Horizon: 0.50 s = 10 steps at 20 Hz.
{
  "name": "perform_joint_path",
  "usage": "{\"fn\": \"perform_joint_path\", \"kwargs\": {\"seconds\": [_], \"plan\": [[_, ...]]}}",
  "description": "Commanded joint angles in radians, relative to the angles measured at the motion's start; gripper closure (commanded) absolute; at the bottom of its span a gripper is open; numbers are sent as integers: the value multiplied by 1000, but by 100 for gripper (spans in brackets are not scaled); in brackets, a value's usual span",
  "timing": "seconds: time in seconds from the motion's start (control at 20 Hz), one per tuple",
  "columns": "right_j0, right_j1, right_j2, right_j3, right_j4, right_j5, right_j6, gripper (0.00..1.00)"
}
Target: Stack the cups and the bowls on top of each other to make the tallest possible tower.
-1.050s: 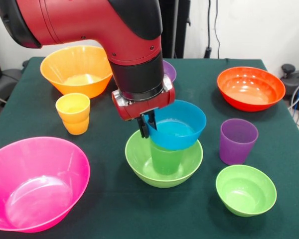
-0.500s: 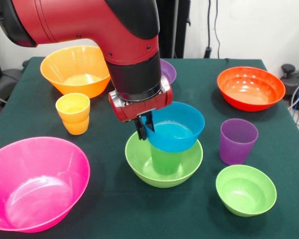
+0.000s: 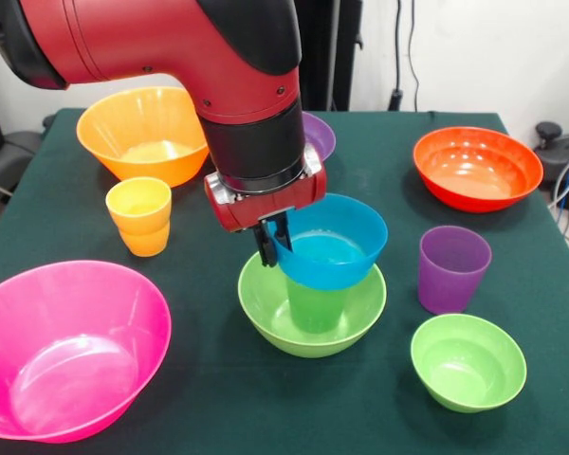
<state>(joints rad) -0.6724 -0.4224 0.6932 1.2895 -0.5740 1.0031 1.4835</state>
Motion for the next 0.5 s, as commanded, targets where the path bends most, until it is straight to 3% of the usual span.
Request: {"fn": "perform_joint_path", "kwargs": {"seconds": [0.05,0.5], "plan": [[3,43,-32,-37,-61,9,-187,100],[3,47,-29,-36,-61,5,-180,100]]}}
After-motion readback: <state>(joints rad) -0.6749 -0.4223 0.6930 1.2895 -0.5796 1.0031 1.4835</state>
